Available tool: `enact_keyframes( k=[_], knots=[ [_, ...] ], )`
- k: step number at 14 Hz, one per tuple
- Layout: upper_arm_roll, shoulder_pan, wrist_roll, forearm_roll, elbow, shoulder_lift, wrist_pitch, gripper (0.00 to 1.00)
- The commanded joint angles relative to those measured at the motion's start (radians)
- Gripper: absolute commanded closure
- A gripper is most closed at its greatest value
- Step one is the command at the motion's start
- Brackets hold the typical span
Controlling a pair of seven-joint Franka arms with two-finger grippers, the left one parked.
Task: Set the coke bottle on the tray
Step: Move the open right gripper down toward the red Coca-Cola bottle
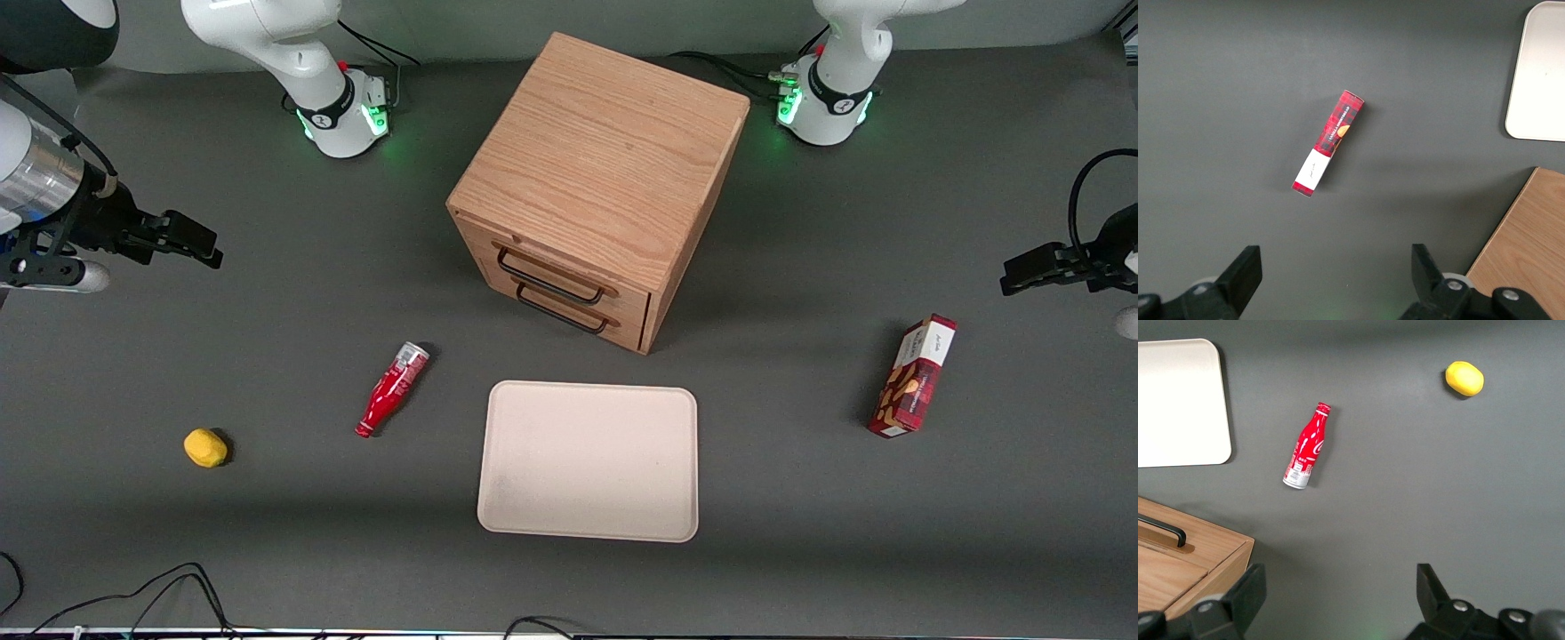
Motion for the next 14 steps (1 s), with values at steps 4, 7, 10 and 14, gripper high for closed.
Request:
enact_keyframes(
  k=[4,7,10,14],
  knots=[
    [0.008,-0.020,-0.014,0.021,0.062,0.027,-0.069,0.00],
    [0.023,-0.009,0.106,0.021,0.071,0.074,-0.067,0.00],
    [0.072,0.000,0.274,0.024,0.123,0.209,-0.037,0.00],
    [0.149,0.015,0.492,0.009,0.201,0.404,0.058,0.00]
  ],
)
